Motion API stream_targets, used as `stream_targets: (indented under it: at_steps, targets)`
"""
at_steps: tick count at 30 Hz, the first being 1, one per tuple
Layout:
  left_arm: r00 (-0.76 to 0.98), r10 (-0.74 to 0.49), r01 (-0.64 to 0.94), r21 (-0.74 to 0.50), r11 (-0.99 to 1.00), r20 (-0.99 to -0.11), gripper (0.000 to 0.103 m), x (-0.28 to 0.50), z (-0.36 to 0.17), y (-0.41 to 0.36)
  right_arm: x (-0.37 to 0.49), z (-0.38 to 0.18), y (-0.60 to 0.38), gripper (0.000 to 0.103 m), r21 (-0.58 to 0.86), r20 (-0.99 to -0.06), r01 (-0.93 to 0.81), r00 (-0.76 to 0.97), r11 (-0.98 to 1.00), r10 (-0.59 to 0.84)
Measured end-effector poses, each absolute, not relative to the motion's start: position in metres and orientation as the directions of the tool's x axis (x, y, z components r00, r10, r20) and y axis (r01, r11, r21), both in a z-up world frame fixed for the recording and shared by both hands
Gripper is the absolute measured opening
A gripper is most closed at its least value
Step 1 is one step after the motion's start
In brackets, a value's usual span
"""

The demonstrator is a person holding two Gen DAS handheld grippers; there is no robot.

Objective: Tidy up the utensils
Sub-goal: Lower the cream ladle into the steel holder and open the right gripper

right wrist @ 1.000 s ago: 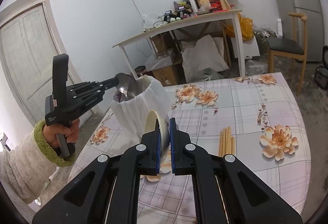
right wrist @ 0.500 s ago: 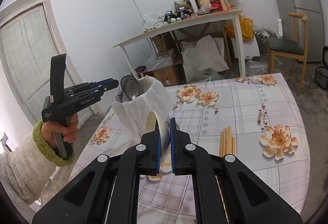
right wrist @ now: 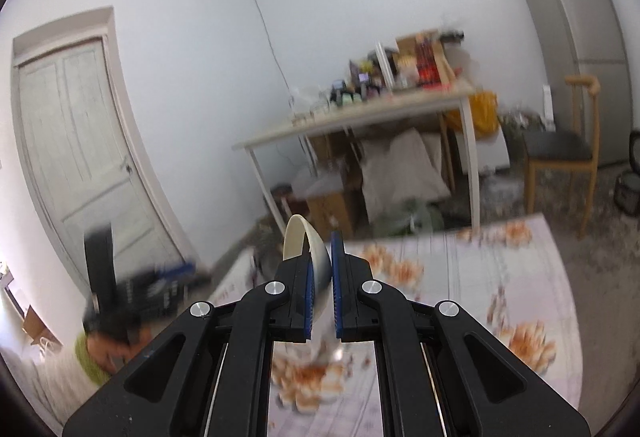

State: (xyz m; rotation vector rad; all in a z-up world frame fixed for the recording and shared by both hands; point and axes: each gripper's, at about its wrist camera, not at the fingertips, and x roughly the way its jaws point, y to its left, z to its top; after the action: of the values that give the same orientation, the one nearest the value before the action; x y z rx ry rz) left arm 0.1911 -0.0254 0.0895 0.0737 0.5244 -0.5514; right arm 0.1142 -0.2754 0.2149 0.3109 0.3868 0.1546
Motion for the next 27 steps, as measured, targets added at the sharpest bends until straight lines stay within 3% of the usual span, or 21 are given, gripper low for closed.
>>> stream_targets:
  at_steps: [3, 10, 27]
  targets:
    - [0.734, -0.472, 0.495, -0.091, 0.864, -0.489, 0.075, 0.18, 0.086, -0.01, 0.124, 0.239, -0.279, 0.006, 0.314, -0.286, -0.109, 0.937, 0.943, 0.203]
    - [0.741, -0.441, 0.443, -0.126, 0.888, -0.506, 0.078, 0.16, 0.069, 0.023, 0.17, 0.265, -0.266, 0.006, 0.288, -0.228, -0.155, 0.947, 0.945, 0.225]
    - [0.742, -0.397, 0.375, -0.156, 0.914, -0.54, 0.079, 0.162, 0.05, 0.062, 0.259, 0.199, -0.208, 0.006, 0.087, -0.424, -0.186, 0.882, 0.979, 0.205]
